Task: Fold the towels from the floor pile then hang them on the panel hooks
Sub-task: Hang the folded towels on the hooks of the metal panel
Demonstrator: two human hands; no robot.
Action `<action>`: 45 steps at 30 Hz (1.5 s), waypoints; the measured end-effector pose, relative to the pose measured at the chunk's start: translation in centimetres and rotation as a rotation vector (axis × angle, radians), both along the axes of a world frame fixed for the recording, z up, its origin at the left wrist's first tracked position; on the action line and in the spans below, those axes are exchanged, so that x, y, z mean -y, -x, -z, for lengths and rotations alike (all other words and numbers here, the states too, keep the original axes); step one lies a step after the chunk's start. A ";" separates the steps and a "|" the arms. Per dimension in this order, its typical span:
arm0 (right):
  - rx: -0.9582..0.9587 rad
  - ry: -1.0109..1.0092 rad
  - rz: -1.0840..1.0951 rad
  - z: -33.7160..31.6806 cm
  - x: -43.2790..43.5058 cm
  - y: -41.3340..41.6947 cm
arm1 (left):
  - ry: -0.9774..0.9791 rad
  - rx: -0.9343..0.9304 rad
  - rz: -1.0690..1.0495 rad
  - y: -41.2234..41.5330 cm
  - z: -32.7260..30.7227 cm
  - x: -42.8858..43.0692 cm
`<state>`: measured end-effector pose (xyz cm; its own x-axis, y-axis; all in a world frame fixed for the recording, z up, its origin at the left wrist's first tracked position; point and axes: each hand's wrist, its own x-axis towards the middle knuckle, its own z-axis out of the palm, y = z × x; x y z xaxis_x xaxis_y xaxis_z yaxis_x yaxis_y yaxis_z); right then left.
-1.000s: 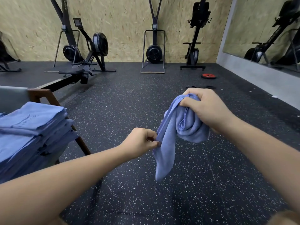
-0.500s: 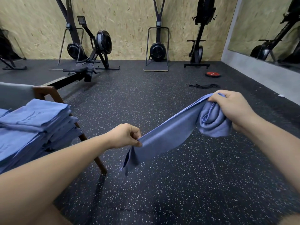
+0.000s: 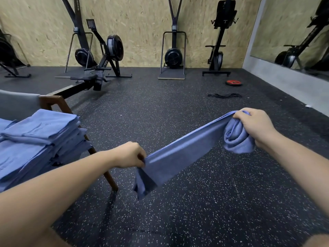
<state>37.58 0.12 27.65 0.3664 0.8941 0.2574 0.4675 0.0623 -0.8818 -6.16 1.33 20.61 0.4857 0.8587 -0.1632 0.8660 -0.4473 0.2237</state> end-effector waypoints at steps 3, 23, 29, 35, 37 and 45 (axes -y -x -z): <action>0.016 0.027 0.012 0.6 -0.2 -0.4 | 0.031 0.011 -0.057 1.6 -0.2 -0.6; 0.071 0.181 0.023 4.6 -1.3 -2.3 | 0.129 0.482 -0.391 10.9 -0.9 -2.2; 0.016 0.196 0.009 5.0 -1.7 -2.7 | 0.202 0.722 -0.458 10.7 -1.1 -2.1; 0.007 0.240 -0.027 5.5 -1.9 -2.8 | 0.133 0.767 -0.514 10.5 -1.8 -2.1; 0.017 0.255 -0.045 5.7 -1.9 -2.9 | 0.102 0.772 -0.524 10.4 -2.0 -2.1; -0.061 0.335 -0.145 6.1 -0.9 -2.4 | 0.058 0.730 -0.498 9.6 -2.1 -2.0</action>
